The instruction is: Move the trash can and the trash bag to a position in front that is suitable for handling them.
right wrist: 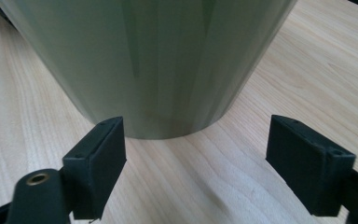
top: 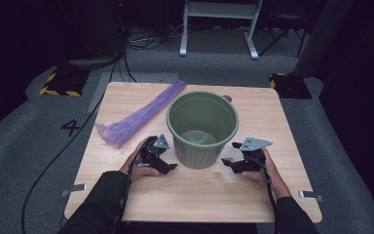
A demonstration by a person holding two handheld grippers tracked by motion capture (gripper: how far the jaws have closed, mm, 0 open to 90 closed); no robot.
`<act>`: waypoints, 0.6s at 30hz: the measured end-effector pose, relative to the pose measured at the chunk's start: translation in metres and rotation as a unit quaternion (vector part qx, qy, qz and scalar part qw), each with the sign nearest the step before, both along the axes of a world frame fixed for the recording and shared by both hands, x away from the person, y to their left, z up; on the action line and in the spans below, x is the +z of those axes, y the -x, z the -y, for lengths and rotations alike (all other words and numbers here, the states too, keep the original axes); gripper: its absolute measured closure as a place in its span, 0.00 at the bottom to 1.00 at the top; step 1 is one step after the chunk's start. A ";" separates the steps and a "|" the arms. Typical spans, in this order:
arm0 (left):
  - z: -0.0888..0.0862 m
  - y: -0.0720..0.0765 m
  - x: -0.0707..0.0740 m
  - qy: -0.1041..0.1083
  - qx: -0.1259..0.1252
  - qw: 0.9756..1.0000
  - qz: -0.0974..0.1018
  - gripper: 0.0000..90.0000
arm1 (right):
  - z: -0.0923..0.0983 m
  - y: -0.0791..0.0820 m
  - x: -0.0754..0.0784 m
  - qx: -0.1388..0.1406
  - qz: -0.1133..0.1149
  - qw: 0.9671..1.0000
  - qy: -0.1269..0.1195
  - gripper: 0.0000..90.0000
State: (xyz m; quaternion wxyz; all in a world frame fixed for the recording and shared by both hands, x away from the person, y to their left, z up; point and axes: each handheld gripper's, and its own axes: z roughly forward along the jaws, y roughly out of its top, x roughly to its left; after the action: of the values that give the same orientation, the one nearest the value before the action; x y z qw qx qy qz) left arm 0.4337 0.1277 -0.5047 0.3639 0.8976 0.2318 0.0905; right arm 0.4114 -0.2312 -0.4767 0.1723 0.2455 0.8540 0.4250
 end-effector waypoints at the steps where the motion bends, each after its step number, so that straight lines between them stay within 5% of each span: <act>1: 0.001 -0.001 0.000 -0.001 -0.003 1.000 -0.001 0.03 | -0.003 0.000 0.000 0.003 0.001 1.000 0.001 0.23; 18: 0.027 -0.005 0.001 -0.004 -0.033 0.999 0.004 0.06 | -0.026 0.004 -0.003 0.009 0.015 0.999 0.033 0.16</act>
State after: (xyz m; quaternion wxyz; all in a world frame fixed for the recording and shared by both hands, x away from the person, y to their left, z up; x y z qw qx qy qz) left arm 0.4389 0.1005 -0.5035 0.3641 0.9058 0.2003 0.0826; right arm 0.4078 -0.2057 -0.4799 0.1896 0.2258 0.8671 0.4016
